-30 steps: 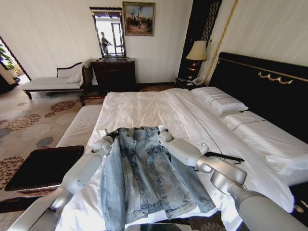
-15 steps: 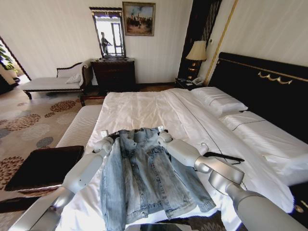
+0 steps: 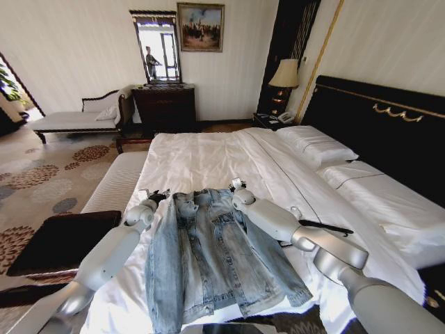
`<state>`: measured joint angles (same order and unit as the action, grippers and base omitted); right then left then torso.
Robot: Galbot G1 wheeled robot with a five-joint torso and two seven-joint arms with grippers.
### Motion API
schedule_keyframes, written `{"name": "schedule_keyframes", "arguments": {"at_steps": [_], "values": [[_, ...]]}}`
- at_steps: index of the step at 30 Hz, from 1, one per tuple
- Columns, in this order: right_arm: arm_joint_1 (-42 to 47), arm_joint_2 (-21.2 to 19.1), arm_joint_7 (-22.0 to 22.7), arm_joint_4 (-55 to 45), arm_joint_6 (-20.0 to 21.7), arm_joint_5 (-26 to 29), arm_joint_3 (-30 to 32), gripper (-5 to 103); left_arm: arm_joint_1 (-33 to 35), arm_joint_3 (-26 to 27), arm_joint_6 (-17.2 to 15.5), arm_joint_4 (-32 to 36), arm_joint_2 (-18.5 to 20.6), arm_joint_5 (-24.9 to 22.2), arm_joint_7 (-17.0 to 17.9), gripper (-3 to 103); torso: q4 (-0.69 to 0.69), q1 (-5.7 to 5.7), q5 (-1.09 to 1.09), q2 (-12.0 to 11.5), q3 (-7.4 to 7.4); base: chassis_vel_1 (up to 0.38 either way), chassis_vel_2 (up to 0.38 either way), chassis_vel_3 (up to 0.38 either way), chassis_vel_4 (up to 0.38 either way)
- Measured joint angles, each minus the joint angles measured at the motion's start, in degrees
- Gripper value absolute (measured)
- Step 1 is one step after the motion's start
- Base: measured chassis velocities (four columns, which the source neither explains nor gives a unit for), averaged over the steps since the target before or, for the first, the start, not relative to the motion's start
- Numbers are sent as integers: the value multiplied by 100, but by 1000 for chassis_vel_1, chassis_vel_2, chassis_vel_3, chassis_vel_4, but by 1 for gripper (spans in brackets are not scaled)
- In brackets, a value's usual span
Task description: Pick up the clothes from the bed and hang them on the clothes hanger.
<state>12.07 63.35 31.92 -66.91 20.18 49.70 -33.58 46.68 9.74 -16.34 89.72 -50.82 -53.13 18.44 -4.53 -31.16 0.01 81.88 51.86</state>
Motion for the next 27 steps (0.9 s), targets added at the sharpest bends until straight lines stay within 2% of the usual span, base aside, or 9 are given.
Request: {"name": "schedule_keyframes", "arguments": {"at_steps": [1, 2, 5, 8, 9, 14, 20, 25, 27], "values": [[99, -230, -5, -328, -23, -23, 50, 89, 414, 341, 14, 338, 127, 29, -12, 90, 3, 1, -1, 0, 0, 0, 0, 0, 0], [184, -393, -7, -580, -41, -47, 100, 94, 729, 619, 21, 625, 219, 43, -34, 95, 5, 1, -1, 0, 0, 0, 0, 0, 0], [320, -598, -16, -933, -69, -66, 187, 98, 1093, 946, 36, 981, 290, 63, -53, 98, 4, 2, 1, 1, -1, 0, 0, 0, 0], [639, -995, -144, -1598, -166, -75, 328, 100, 1879, 1562, 69, 1727, 291, 164, -82, 100, 3, 3, 1, 1, -2, 0, 0, 0, 0], [639, -995, -144, -1598, -166, -75, 328, 100, 1879, 1562, 69, 1727, 291, 164, -82, 100, 3, 3, 1, 1, -2, 0, 0, 0, 0], [1347, -1548, -206, -2647, -193, 11, 729, 100, 3218, 2326, 84, 2593, -2, 305, -175, 100, 3, 0, -1, 1, 0, 0, 0, 0, 0], [1893, -1990, -313, -3302, -276, -39, 1078, 100, 4142, 2938, 199, 3099, -334, 654, -435, 100, 3, 4, 0, 2, -2, 0, 0, 0, 0], [2474, -2245, -456, -3732, -496, -227, 1531, 100, 4765, 3379, 335, 3474, -714, 856, -651, 100, 2, 1, -1, 1, -1, 0, 0, 0, 0], [3024, -2347, -645, -3883, -829, -662, 1833, 100, 5222, 3601, 510, 3535, -995, 1124, -878, 100, 3, 0, 2, 0, 0, 0, 0, 0, 0]]}}
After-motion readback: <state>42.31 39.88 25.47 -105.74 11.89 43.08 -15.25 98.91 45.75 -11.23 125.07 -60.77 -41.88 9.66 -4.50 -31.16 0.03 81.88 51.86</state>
